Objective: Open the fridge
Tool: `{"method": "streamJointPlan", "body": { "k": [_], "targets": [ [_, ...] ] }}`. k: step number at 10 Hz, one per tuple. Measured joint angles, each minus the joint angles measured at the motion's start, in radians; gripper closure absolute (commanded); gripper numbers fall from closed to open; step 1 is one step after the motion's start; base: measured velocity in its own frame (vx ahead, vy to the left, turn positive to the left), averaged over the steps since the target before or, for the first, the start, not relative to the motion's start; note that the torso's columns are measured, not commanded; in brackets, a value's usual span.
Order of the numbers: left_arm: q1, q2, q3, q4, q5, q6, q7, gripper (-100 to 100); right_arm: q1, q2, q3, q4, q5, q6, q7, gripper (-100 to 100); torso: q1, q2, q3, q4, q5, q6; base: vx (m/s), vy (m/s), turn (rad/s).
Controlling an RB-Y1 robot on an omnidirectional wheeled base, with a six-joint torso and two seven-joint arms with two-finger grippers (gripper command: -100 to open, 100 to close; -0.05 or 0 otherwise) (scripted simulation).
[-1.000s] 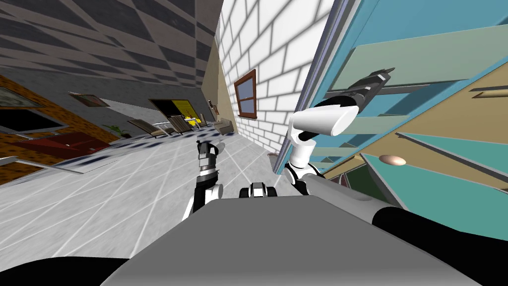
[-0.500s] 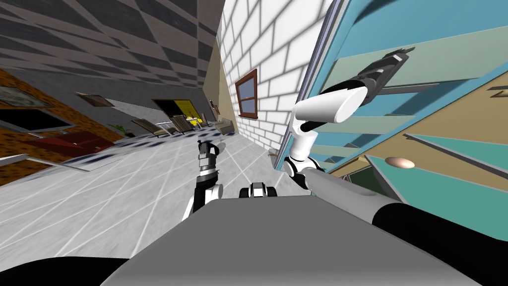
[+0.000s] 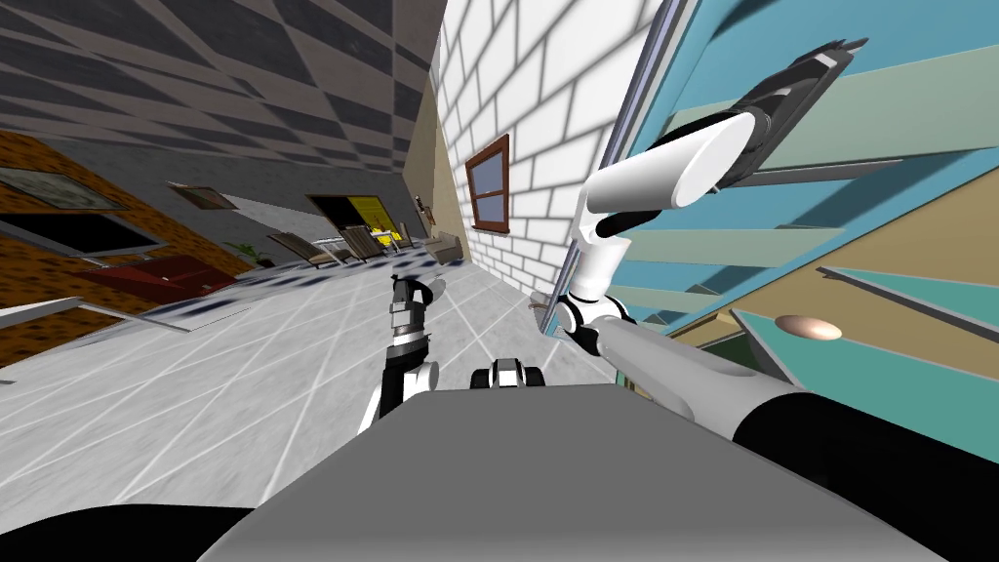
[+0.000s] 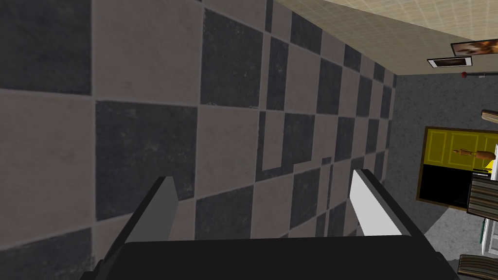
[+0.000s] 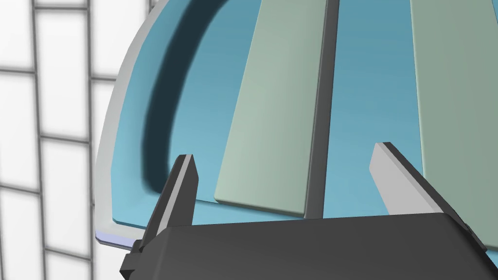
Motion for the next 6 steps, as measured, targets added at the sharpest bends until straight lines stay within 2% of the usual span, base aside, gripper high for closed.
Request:
{"method": "streamJointPlan", "body": {
  "k": [1, 6],
  "targets": [
    [0.000, 0.000, 0.000, 0.000, 0.000, 0.000, 0.000, 0, -0.032, -0.002, -0.015, 0.017, 0.002, 0.004, 0.015, -100, 0.000, 0.000, 0.000, 0.000, 0.000, 0.000, 0.015, 0.000, 0.019],
    [0.000, 0.000, 0.000, 0.000, 0.000, 0.000, 0.000, 0, -0.146, -0.009, -0.070, 0.102, 0.012, 0.023, 0.044, -100, 0.000, 0.000, 0.000, 0.000, 0.000, 0.000, 0.017, 0.002, 0.032]
  ]
}}
